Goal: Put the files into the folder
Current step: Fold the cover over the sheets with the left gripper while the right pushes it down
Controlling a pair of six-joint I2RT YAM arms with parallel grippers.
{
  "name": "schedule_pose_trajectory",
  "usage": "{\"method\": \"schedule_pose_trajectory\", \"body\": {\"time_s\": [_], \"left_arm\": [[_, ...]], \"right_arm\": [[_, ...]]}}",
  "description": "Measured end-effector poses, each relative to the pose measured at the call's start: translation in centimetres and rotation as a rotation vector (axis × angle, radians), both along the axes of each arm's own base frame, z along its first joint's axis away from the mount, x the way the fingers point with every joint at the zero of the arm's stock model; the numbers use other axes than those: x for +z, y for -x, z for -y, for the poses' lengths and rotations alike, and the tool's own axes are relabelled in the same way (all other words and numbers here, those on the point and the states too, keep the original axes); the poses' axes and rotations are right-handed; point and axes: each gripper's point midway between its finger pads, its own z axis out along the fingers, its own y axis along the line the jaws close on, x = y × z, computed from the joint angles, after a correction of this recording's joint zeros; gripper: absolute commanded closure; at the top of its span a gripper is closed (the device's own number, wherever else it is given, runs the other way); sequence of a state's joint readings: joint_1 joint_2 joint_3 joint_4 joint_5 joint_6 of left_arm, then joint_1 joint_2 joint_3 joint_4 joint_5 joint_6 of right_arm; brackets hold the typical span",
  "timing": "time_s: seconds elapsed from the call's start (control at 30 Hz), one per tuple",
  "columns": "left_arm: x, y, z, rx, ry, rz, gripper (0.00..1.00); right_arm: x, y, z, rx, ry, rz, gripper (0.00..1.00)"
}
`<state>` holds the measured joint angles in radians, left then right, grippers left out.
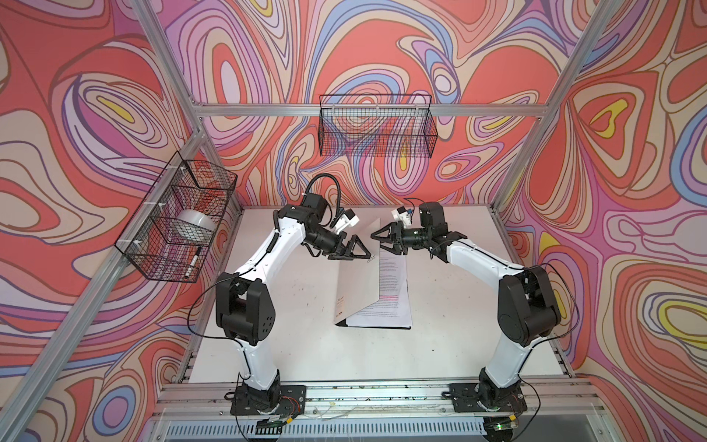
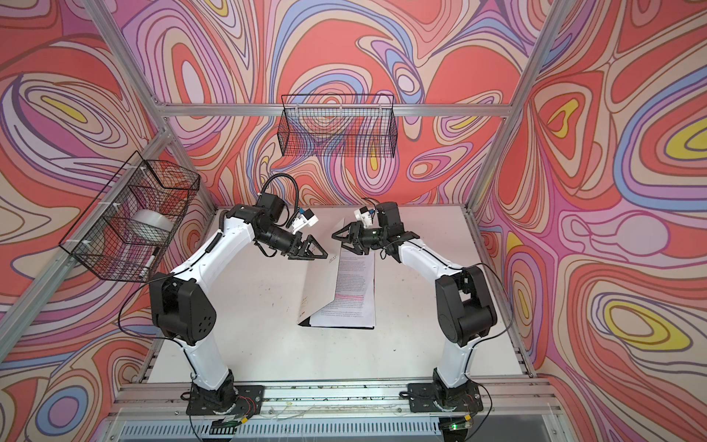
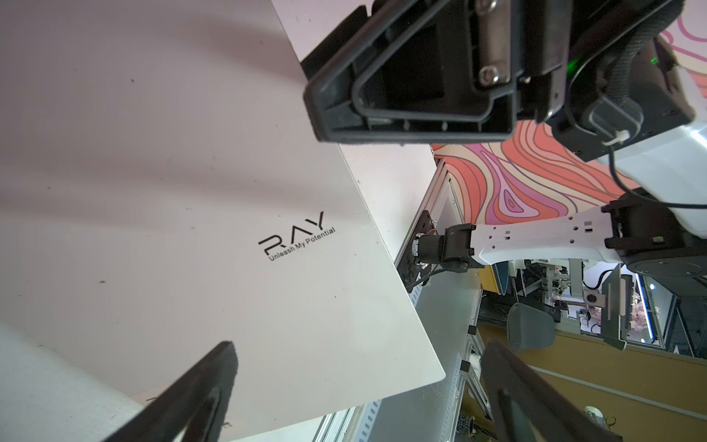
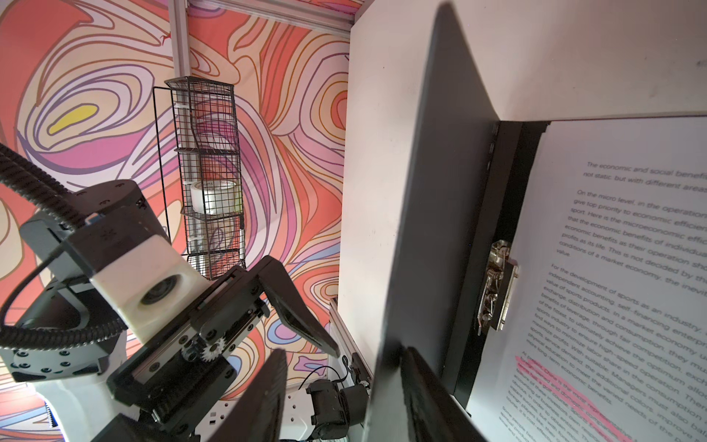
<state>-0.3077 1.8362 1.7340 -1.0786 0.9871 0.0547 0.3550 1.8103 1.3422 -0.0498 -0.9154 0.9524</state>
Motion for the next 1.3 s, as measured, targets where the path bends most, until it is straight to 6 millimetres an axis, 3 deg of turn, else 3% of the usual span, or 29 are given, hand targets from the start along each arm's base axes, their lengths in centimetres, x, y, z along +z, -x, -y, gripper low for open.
{"method": "schedule_pose_trajectory", "body": {"time_s": [0.2, 0.43, 0.63, 1.07, 1.3], "left_arm": [[1.5, -0.8, -0.6, 0.021, 0.017, 0.027, 0.00], [2.6, -1.6, -2.5, 0.063, 0.013, 0.068, 0.00], [1.2, -0.6, -3.1, 0.065, -0.003, 0.022, 0.00], [-0.6, -0.6, -4.5, 0.087, -0.031, -0.011, 0.00], [-2.7, -0.2, -6.2, 0.115, -0.086, -0.033, 0.00]], "right_arm": [[-2.7, 0.7, 1.0, -0.007, 0.117, -0.032, 0.50], [-5.9, 0.8, 3.8, -0.037, 0.316, -0.046, 0.50], [-8.0, 0.5, 6.8, -0.075, 0.430, -0.065, 0.50], [-11.4, 1.0, 11.2, -0.128, 0.679, -0.095, 0.48], [-14.8, 3.3, 12.4, -0.110, 0.741, -0.167, 0.48]]}}
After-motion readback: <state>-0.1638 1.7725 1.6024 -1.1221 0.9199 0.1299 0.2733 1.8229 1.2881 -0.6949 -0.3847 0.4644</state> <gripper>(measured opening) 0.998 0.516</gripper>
